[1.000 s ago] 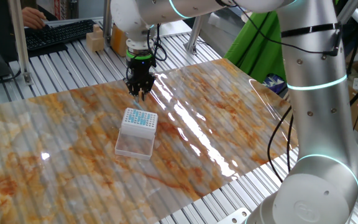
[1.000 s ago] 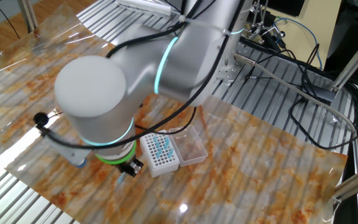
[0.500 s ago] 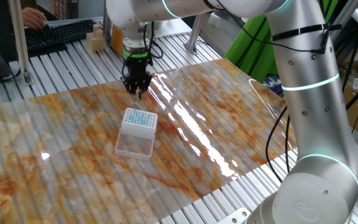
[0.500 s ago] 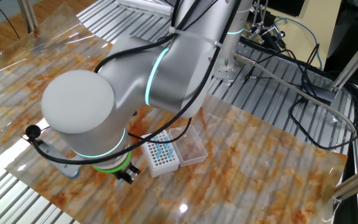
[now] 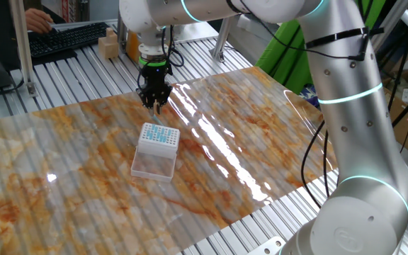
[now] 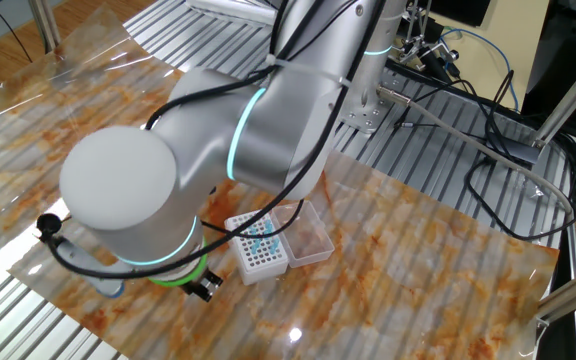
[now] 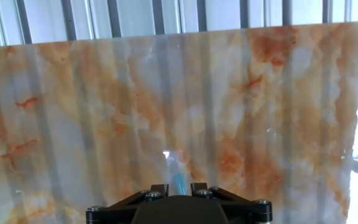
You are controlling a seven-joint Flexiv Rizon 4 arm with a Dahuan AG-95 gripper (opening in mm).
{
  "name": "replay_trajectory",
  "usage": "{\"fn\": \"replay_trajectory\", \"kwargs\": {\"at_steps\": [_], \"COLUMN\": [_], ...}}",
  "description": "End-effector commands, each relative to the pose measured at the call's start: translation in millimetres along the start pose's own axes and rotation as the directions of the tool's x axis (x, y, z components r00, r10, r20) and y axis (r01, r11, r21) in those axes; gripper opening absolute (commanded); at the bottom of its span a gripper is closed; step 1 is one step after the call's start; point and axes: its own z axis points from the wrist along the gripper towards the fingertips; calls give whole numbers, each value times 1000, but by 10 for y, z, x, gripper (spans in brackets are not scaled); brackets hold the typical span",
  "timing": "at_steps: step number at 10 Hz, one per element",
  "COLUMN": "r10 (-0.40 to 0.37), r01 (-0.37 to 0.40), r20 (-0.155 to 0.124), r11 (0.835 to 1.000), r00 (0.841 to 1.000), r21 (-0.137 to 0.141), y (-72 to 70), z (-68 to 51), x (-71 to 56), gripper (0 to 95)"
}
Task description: Insert a medium pipette tip into the holder for medium pipette tips
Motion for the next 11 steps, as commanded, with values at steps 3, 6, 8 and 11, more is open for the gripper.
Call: {"fn": "replay_trajectory", "kwargs": {"at_steps": [3,6,8,11], "r10": [-13,-11,-13,-12], "r01": [13,11,13,12], "r20": [-16,-46,-62,-71], "r11": [1000,1000,1000,1000], "r00": [1000,999,998,997], "r21": [1,2,2,2], "y": [-21,-31,-30,-33], "z": [22,43,47,49], "x": [-20,-36,-39,-40], "gripper": [190,190,190,190]}}
